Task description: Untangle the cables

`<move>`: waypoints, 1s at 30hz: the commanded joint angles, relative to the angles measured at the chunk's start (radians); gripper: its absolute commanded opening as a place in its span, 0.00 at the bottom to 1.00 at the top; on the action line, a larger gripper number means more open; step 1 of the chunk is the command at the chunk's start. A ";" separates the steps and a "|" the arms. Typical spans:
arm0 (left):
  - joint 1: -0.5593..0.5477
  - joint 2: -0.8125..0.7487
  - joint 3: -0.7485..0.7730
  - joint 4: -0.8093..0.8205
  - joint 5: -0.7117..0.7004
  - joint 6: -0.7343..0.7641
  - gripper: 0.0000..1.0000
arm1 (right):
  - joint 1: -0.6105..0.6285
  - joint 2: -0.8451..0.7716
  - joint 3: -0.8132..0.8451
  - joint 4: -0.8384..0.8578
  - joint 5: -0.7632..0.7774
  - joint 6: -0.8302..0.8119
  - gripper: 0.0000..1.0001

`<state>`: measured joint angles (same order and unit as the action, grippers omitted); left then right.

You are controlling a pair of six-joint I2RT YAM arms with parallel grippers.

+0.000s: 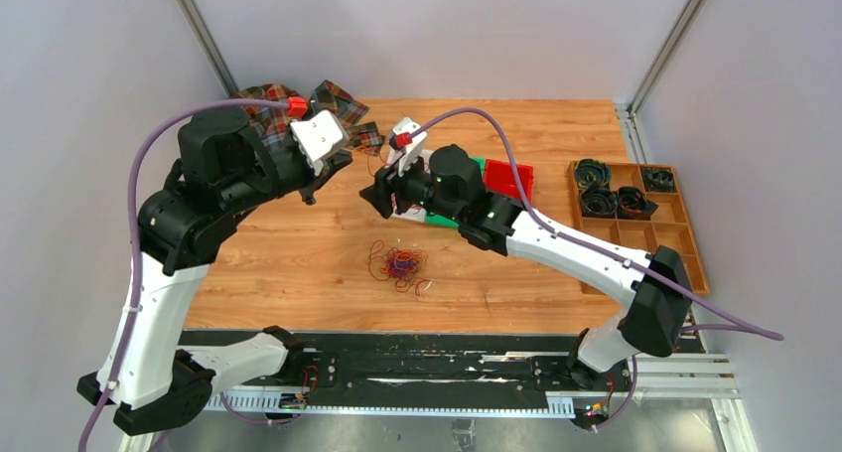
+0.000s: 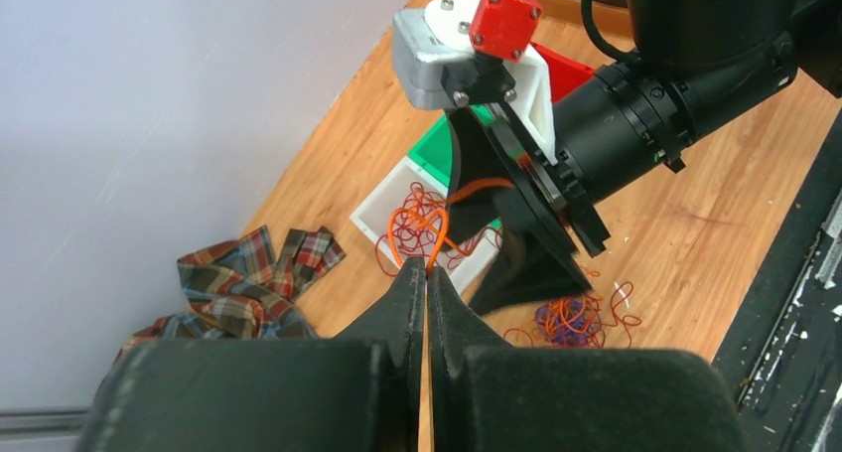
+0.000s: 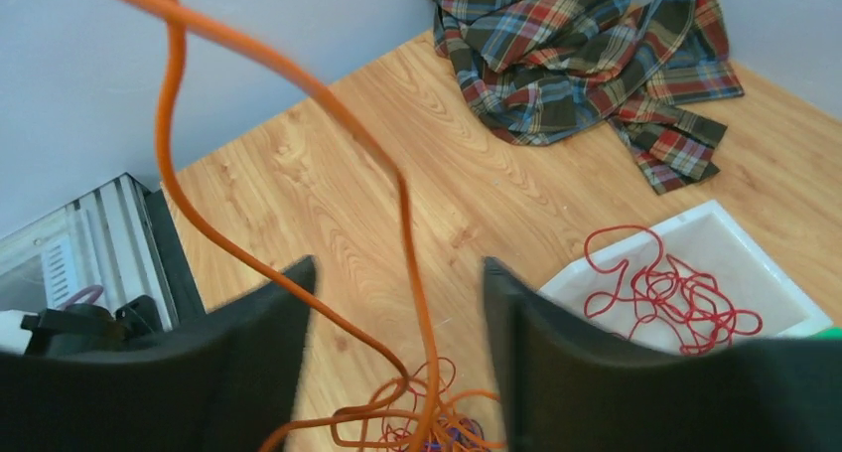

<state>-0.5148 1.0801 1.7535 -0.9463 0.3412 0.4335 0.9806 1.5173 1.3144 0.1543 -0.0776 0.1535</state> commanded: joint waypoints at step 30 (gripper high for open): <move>-0.008 -0.004 -0.239 -0.105 -0.103 0.049 0.98 | -0.398 0.181 -0.133 -0.243 0.040 0.246 0.01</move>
<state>-0.5148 1.0897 1.5124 -1.0336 0.2386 0.4576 0.5903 1.6421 1.1275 -0.0177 -0.0776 0.3412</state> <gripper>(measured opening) 0.982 0.006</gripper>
